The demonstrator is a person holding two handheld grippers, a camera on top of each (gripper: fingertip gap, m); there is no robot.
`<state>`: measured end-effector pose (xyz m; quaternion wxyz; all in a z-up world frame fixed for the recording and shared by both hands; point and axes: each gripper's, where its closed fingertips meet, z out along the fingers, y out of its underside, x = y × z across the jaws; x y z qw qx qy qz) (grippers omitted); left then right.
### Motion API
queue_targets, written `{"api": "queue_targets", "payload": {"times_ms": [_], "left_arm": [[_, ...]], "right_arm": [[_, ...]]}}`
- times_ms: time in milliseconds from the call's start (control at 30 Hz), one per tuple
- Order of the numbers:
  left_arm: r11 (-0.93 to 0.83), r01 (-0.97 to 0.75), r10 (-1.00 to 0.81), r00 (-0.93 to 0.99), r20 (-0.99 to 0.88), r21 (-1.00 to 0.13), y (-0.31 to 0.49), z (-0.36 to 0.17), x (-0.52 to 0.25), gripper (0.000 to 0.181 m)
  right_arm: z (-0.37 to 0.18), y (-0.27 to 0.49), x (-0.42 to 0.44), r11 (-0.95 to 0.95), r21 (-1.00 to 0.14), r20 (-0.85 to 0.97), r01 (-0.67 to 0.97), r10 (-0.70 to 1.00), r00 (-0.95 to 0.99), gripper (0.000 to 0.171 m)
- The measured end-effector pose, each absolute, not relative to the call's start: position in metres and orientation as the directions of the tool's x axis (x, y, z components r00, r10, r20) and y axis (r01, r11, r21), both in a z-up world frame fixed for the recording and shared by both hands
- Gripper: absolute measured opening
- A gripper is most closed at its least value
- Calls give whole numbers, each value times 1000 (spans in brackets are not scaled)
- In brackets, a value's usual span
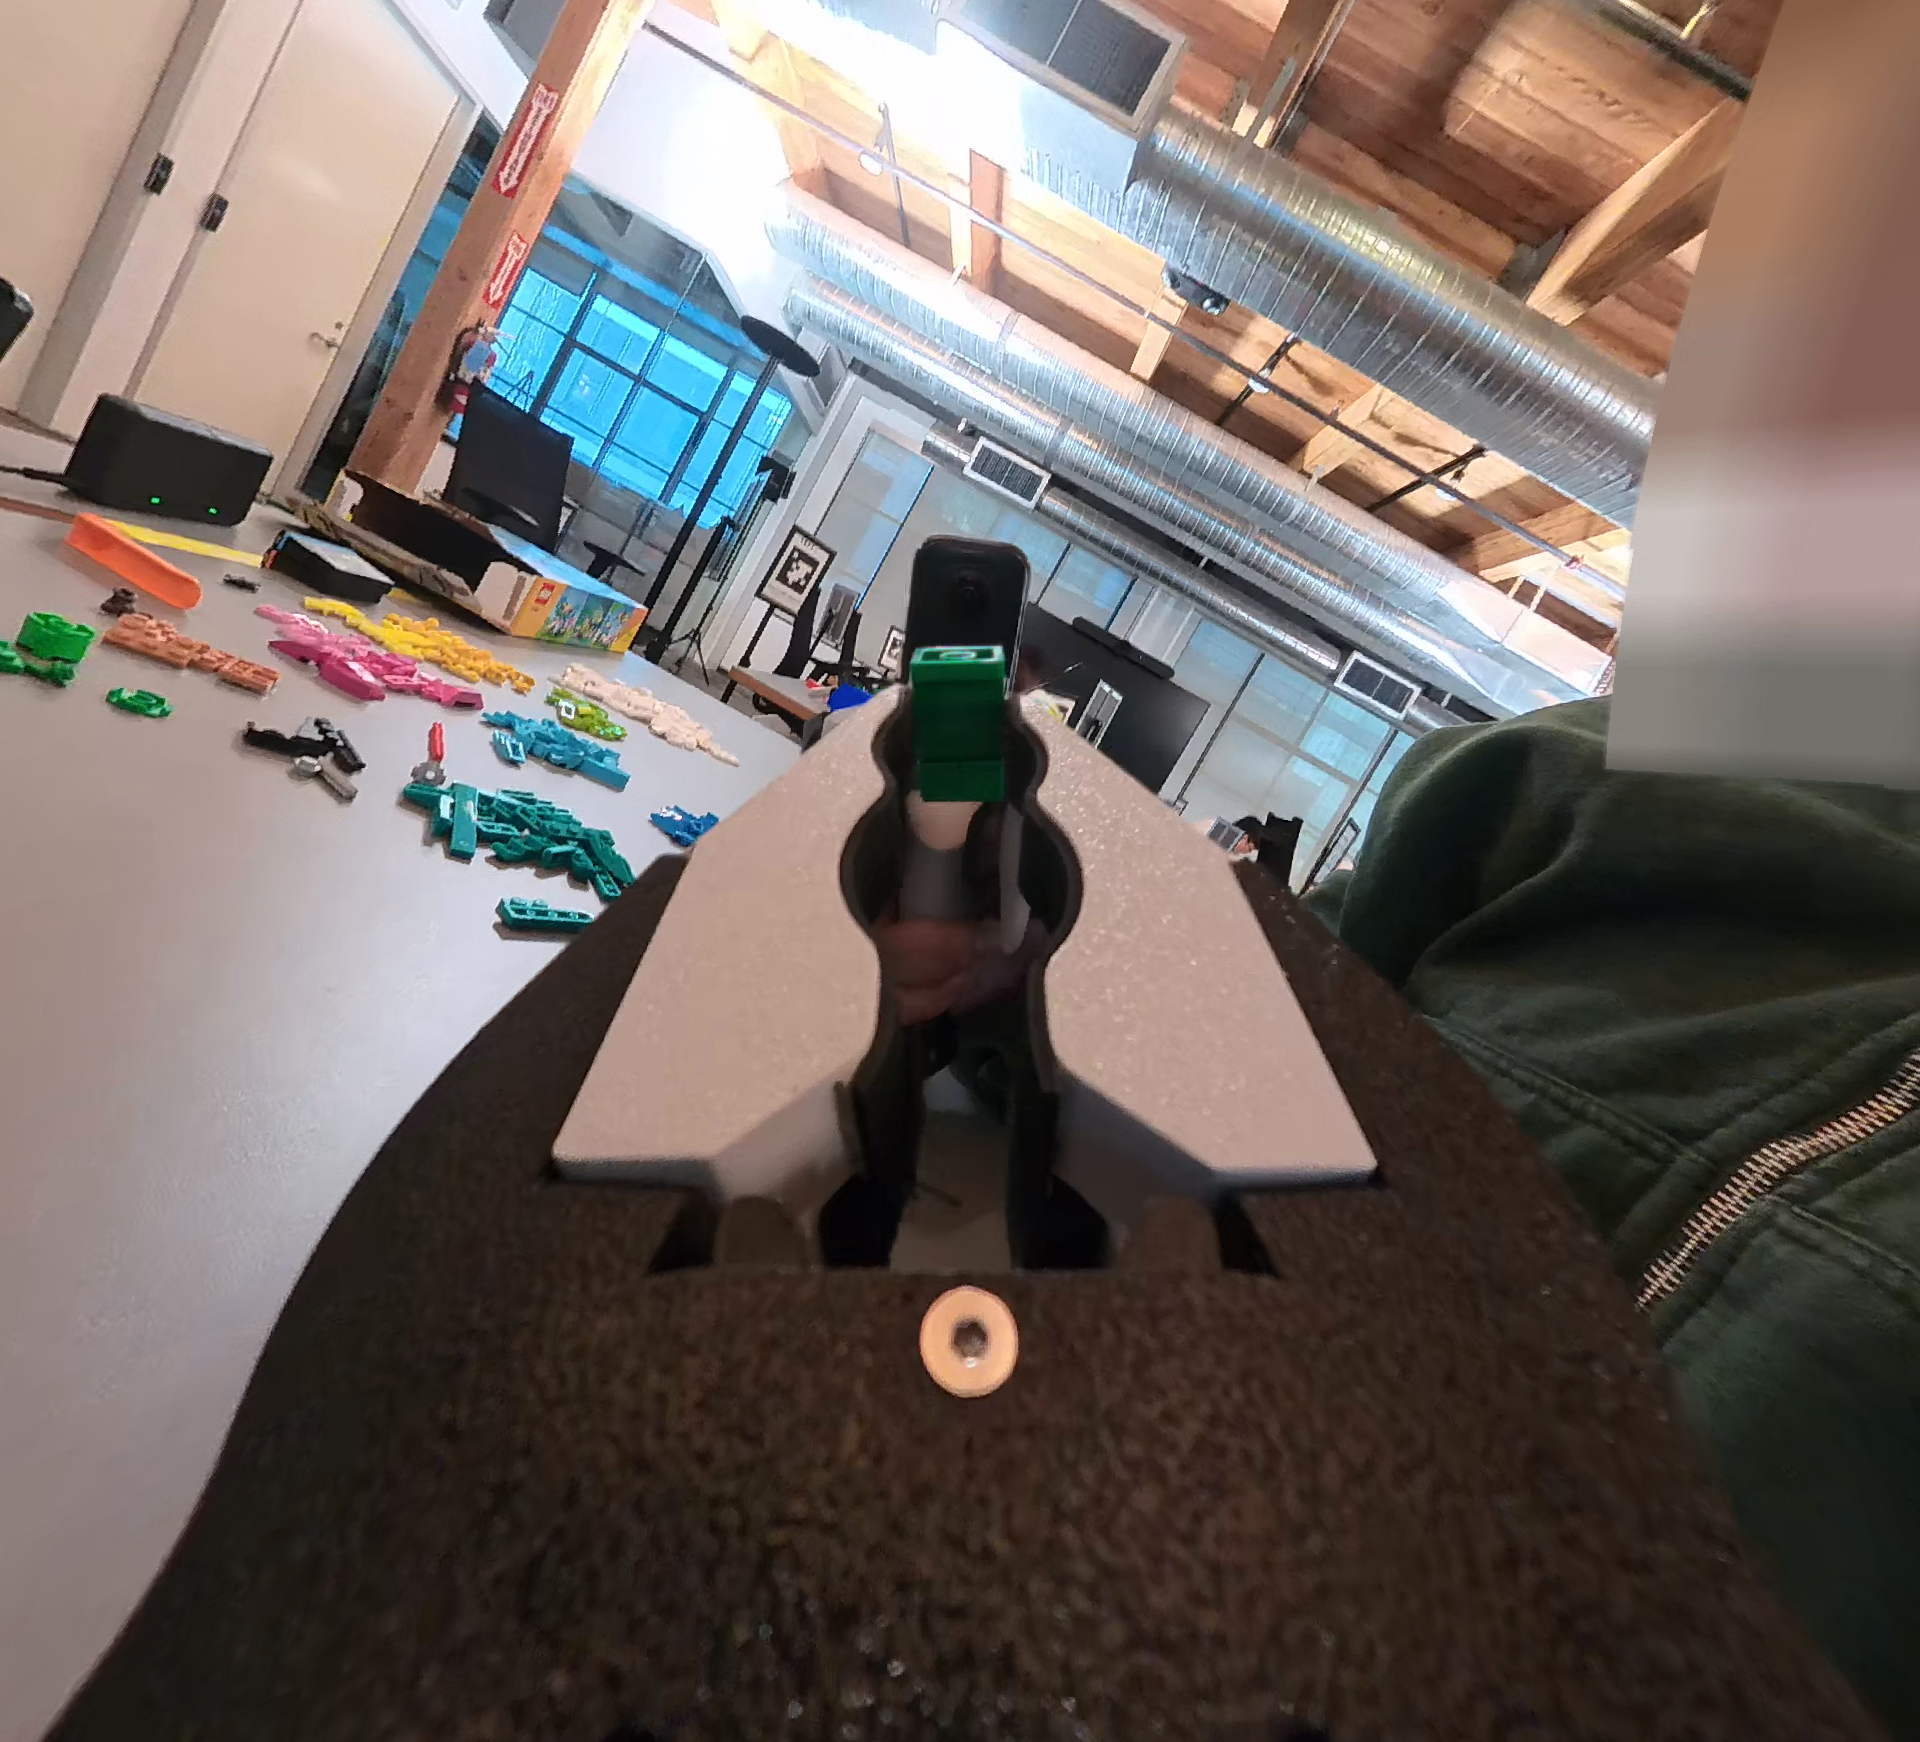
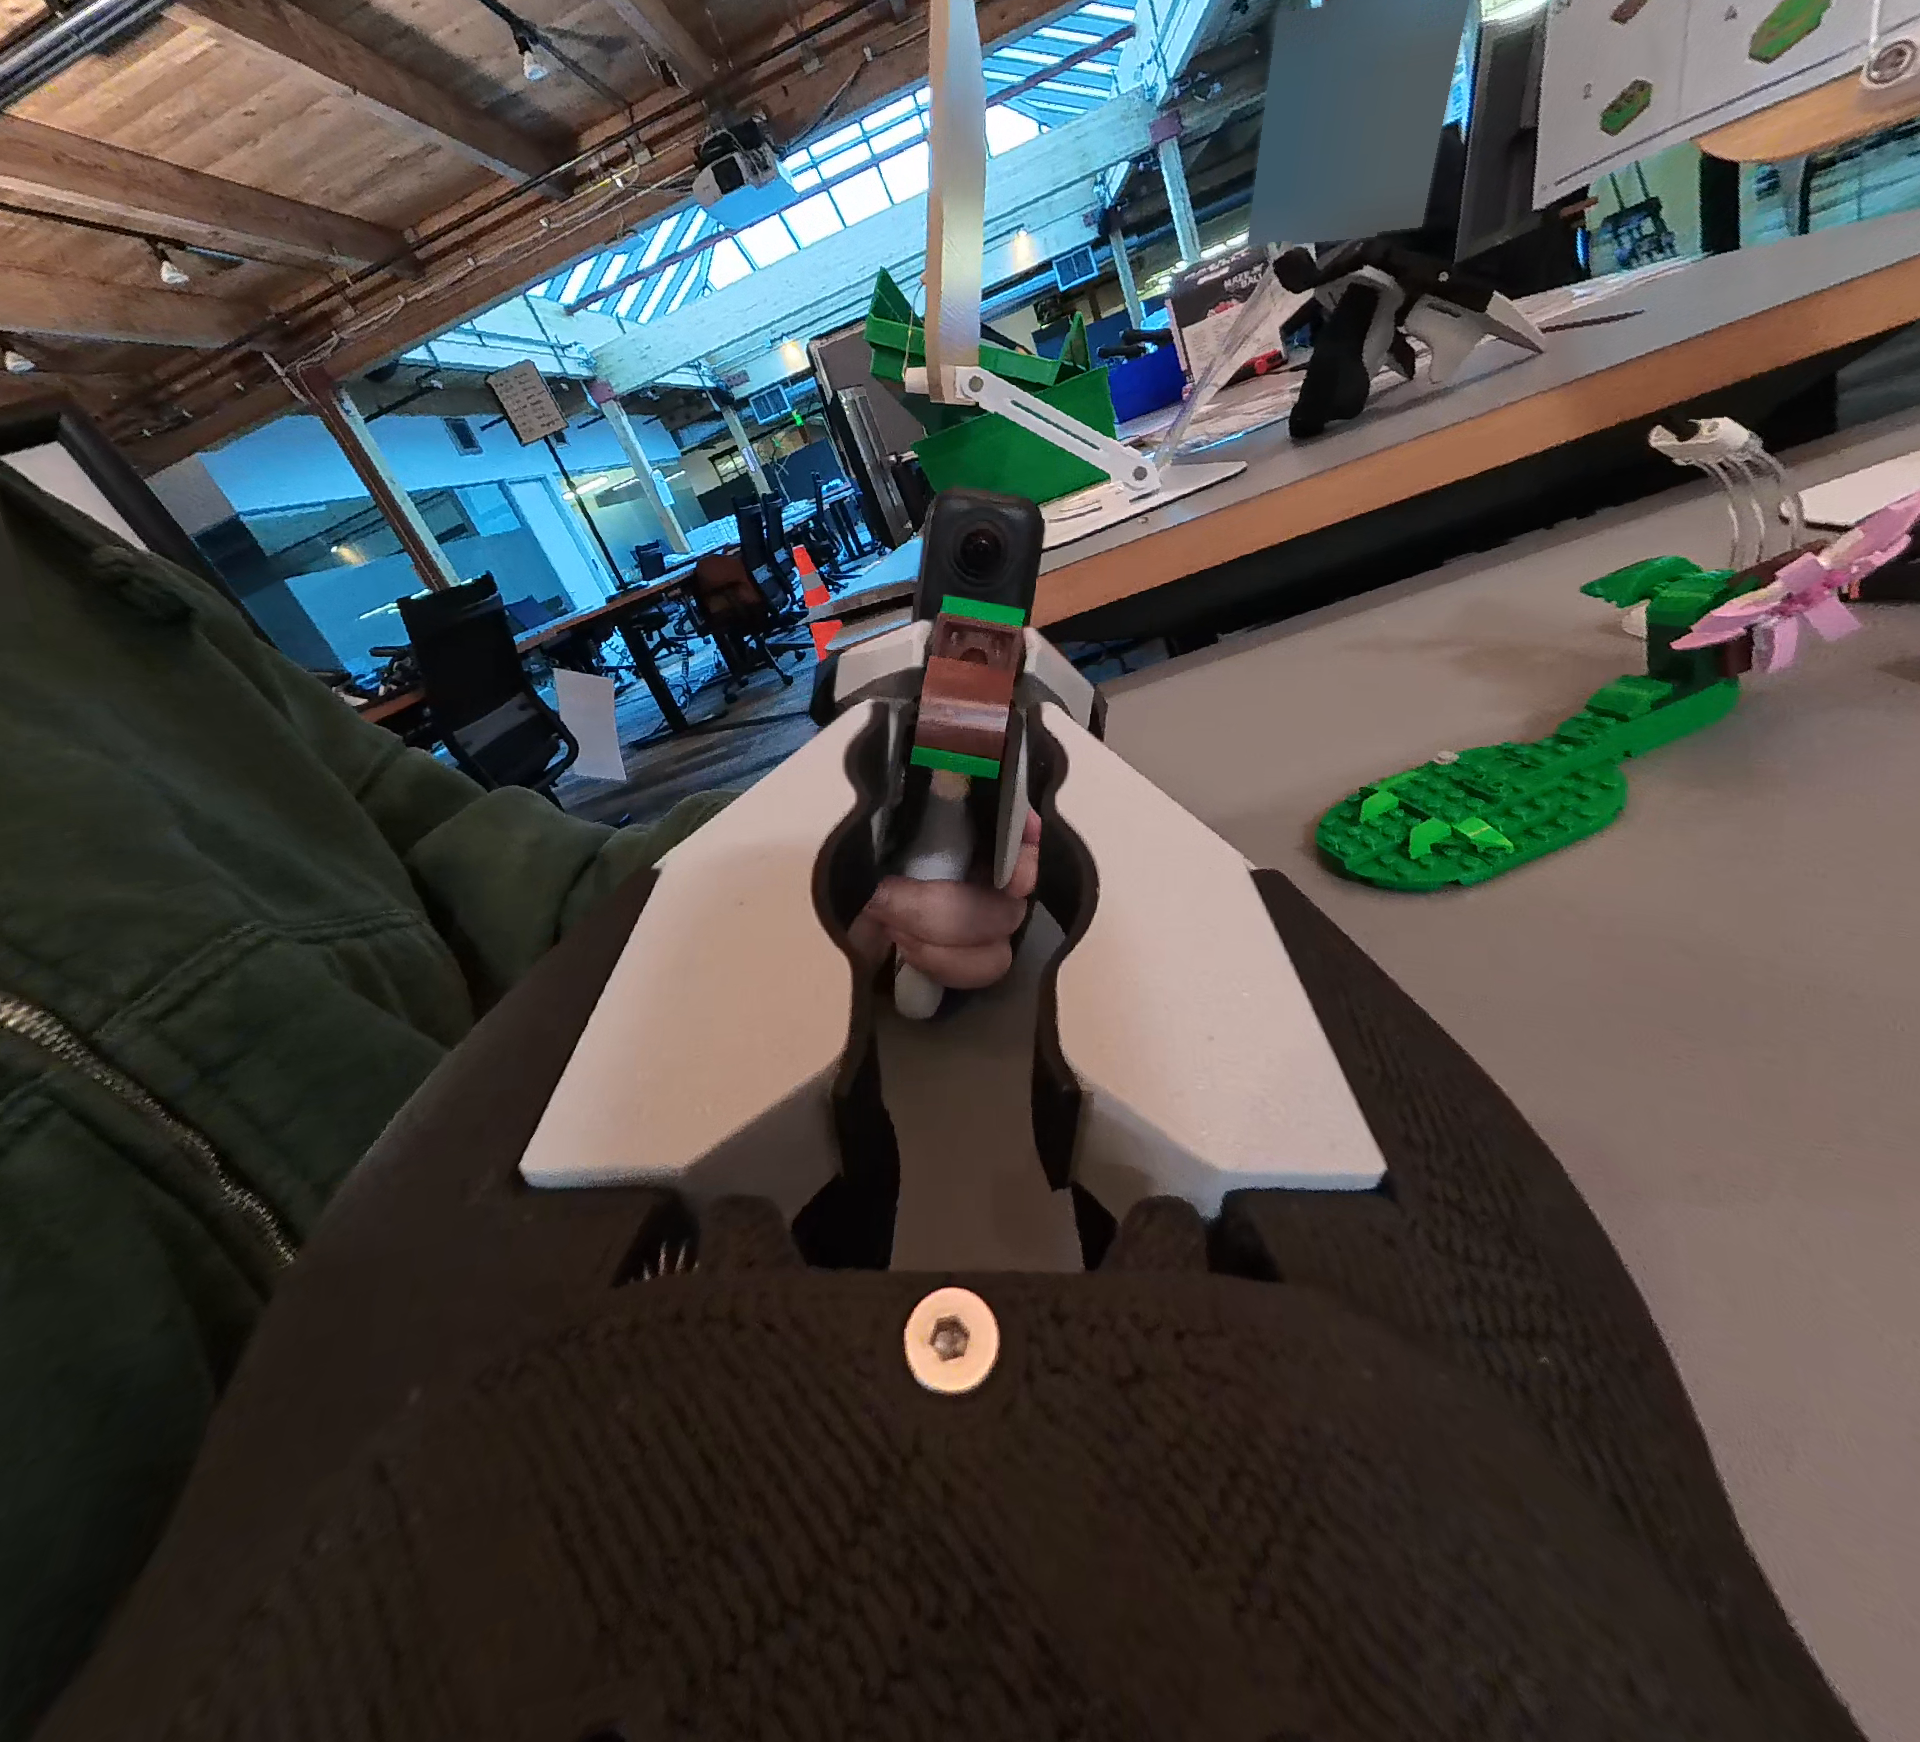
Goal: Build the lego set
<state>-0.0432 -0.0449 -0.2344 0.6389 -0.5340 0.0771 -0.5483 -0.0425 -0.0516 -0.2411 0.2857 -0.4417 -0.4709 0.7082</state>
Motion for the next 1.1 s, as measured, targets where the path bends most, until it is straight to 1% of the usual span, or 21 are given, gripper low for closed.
{"api": "queue_targets", "payload": {"times_ms": [133,200,267,333,367,433,500,533,600,633,700,867,1100], "left_arm": [[-159,631,-789,382,482,-760,-46,-232,-45,13],[-156,653,-799,359,483,-742,-48,-229,-48,13],[-149,674,-807,340,483,-723,-50,-226,-51,14],[-107,687,-795,375,476,-719,-49,-223,-56,13],[-84,698,-788,391,476,-712,-48,-222,-60,13],[-33,733,-745,435,506,-679,-42,-220,-68,13],[-14,747,-686,477,550,-665,-33,-223,-70,12],[1,745,-661,501,559,-667,-31,-223,-69,13],[30,737,-636,534,556,-675,-30,-220,-66,13],[39,734,-630,545,554,-678,-30,-218,-65,14],[57,724,-617,567,546,-687,-30,-215,-63,13],[62,738,-615,559,557,-672,-31,-213,-62,14],[74,726,-599,580,552,-683,-30,-216,-60,14]], "right_arm": [[-238,-52,-41,-377,-926,-330,-20,834,-443,34],[-233,-49,-38,-392,-919,-331,-44,828,-453,36],[-223,-46,-32,-432,-898,-342,-86,807,-482,40],[-216,-41,-29,-402,-904,-301,-145,841,-449,42],[-216,-38,-31,-342,-926,-259,-162,884,-390,46],[-223,-33,-41,-152,-978,-121,-139,970,-209,53],[-228,-28,-50,89,-993,90,-71,996,-8,58],[-229,-31,-54,226,-974,224,-23,973,51,60],[-231,-32,-60,449,-890,456,81,877,152,61],[-231,-34,-63,520,-847,532,113,829,174,60],[-233,-36,-67,576,-804,595,150,778,202,58],[-231,-33,-69,625,-755,655,197,711,257,44],[-230,-29,-68,625,-749,662,220,695,280,30]]}}
